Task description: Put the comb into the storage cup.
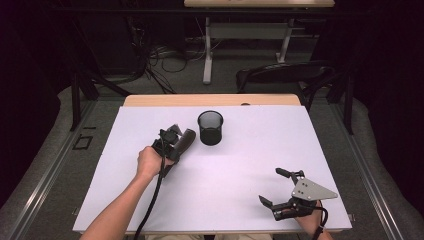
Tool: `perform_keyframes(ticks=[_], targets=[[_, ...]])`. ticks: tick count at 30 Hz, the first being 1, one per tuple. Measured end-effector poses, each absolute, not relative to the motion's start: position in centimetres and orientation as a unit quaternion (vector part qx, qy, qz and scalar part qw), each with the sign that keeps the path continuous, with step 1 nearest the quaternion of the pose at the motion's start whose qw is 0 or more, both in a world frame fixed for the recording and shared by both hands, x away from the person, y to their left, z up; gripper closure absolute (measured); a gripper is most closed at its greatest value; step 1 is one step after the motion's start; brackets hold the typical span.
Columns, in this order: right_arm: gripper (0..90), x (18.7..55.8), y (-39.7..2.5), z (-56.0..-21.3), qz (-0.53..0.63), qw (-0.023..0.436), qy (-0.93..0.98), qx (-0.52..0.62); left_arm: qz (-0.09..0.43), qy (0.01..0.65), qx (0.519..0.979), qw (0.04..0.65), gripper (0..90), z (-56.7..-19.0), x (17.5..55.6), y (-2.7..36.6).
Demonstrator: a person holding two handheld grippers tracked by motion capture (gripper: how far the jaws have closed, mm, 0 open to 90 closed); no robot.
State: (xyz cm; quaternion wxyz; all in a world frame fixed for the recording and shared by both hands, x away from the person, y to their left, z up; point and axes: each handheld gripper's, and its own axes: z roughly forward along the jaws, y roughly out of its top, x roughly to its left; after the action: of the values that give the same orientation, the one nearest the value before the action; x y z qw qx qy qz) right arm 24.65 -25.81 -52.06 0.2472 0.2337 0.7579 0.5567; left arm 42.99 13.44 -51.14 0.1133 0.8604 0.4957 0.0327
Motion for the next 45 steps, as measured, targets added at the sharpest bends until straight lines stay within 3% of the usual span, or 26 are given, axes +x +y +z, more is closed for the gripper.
perform_keyframes(ticks=[45], targets=[[1.5, 24.8, -25.8, -52.2, 0.552, 0.246, 0.762, 0.234, 0.094, 0.482, 0.824, 0.282, 72.7, -50.0, 40.2, 15.9]])
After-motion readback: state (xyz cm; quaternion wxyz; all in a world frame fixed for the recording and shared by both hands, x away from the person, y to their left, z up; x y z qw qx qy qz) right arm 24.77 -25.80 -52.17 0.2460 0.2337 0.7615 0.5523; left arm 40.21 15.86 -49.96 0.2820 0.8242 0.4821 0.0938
